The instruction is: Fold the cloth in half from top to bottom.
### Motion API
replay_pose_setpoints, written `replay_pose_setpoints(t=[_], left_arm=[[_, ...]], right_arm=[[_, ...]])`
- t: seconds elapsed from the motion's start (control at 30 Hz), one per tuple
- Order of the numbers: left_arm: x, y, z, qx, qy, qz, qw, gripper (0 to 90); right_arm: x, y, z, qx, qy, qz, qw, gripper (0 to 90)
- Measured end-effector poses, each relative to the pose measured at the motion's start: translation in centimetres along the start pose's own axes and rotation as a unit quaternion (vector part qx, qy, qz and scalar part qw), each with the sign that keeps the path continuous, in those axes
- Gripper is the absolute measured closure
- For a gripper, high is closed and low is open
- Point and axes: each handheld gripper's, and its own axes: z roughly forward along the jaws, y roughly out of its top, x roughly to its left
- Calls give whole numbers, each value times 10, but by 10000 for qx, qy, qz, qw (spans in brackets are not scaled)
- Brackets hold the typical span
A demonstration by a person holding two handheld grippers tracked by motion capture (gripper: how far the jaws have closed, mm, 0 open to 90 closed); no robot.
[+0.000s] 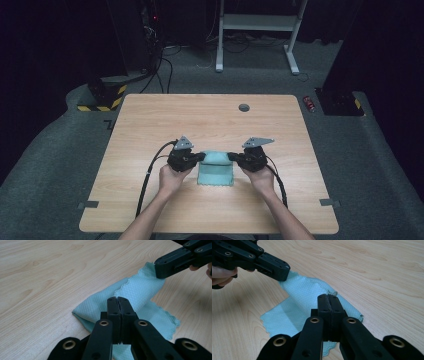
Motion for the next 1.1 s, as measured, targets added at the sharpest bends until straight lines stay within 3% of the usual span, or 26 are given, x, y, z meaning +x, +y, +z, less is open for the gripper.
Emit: replay_pose_setpoints(t=[0.67,0.77,1.1], left_arm=[[-4,-10,7,189,-65,-41,9998,888],[-7,-13,9,249,-3,98,9996,886],[-10,-19,10,311,27,196,9993,882]], right_arm=[[2,-11,1,115,55,57,9999,900],[3,-14,1,137,64,49,9999,900],[6,-22,4,229,89,39,9997,900]])
